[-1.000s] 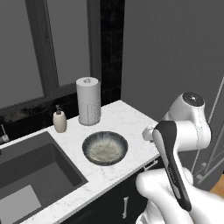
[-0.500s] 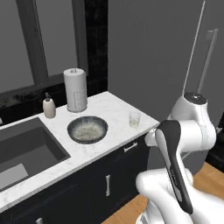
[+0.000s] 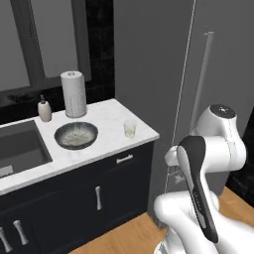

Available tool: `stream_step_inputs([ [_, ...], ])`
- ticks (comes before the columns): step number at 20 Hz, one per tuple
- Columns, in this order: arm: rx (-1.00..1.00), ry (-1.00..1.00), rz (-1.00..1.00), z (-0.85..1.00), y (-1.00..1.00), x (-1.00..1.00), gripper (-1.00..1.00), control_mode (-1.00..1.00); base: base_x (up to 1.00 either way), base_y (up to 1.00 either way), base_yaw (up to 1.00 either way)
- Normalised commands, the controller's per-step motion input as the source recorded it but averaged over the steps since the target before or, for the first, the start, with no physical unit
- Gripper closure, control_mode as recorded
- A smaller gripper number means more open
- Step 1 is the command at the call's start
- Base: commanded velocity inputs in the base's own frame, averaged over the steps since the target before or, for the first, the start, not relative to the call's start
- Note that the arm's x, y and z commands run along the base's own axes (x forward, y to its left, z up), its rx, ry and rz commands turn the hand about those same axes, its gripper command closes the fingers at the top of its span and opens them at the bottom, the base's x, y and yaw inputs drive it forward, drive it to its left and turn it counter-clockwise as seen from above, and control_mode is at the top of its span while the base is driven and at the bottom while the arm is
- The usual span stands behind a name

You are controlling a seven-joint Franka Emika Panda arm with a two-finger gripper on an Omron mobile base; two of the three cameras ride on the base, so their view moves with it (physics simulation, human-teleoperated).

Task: Grab a lemon wedge from the fridge and one ice cube from the ice bowl, and put them in the glass of lemonade.

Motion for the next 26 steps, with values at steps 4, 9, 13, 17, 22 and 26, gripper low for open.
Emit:
stream_step_inputs([
  [4,0.00,0.00,0.00,0.00,0.00,0.00,-1.00,1.00,0.00,-1.00,0.38],
  [9,0.00,0.00,0.00,0.00,0.00,0.00,-1.00,1.00,-0.03,-0.81,0.34],
  [13,0.00,0.00,0.00,0.00,0.00,0.00,-1.00,1.00,-0.14,-0.42,0.26],
  [17,0.00,0.00,0.00,0.00,0.00,0.00,-1.00,1.00,-0.36,-0.04,0.17],
  [22,0.00,0.00,0.00,0.00,0.00,0.00,-1.00,1.00,-0.67,-0.09,0.06],
  [26,0.00,0.00,0.00,0.00,0.00,0.00,-1.00,1.00,-0.66,-0.24,0.00],
])
